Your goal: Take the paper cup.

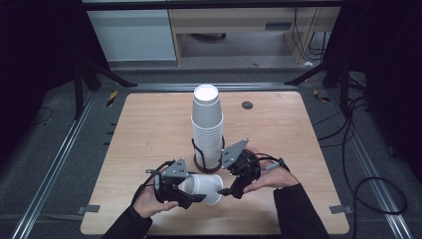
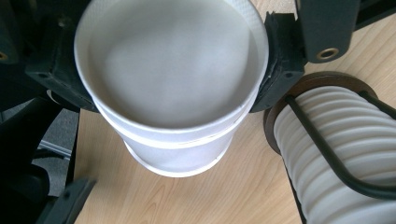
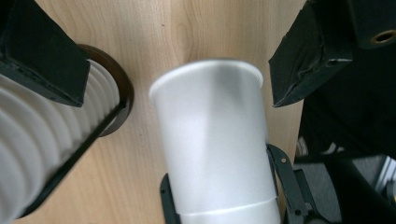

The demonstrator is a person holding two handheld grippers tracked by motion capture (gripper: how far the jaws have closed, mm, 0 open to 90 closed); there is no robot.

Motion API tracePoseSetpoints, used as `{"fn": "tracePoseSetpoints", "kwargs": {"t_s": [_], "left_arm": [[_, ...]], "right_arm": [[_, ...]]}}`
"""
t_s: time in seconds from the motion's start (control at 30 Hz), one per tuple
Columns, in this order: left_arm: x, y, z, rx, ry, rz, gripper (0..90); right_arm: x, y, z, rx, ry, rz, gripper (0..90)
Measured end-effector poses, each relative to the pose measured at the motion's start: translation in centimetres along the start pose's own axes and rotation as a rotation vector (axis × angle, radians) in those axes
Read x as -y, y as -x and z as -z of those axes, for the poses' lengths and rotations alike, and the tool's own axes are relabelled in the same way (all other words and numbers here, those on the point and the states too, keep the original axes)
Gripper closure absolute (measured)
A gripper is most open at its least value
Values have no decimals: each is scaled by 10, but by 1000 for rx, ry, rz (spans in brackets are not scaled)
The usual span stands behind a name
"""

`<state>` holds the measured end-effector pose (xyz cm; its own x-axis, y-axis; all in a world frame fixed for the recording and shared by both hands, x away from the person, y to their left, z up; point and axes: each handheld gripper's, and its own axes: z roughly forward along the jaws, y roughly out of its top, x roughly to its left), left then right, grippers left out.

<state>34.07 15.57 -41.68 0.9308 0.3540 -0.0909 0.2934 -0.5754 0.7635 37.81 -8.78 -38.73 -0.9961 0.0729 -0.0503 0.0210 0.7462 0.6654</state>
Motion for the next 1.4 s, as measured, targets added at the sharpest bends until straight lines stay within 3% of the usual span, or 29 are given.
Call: {"fn": "tracePoseSetpoints", "kwargs": {"t_s": [0.03, 0.23, 0.47, 0.73, 0.9, 1.07, 1.2, 1.4], "left_arm": [[0, -1, 1, -1, 7, 3, 217], [1, -3, 5, -8, 31, 14, 217], [0, -4, 8, -4, 62, 23, 217], [1, -5, 8, -4, 96, 22, 217], [1, -5, 4, 14, 98, 21, 217], [3, -6, 1, 40, 135, 17, 217], [3, -5, -2, 64, 145, 12, 217], [4, -6, -5, 90, 157, 2, 216]], "right_arm": [[5, 1, 7, 8, 39, -15, 53], [22, -1, 26, 47, 115, -70, 44], [45, -4, 40, 81, 158, -129, 42], [66, -6, 42, 114, 217, -190, 38], [73, -8, 40, 114, 240, -209, 40], [77, -9, 37, 105, 266, -224, 39], [77, -10, 34, 76, 301, -226, 34], [78, -11, 25, 28, 296, -226, 29]]}}
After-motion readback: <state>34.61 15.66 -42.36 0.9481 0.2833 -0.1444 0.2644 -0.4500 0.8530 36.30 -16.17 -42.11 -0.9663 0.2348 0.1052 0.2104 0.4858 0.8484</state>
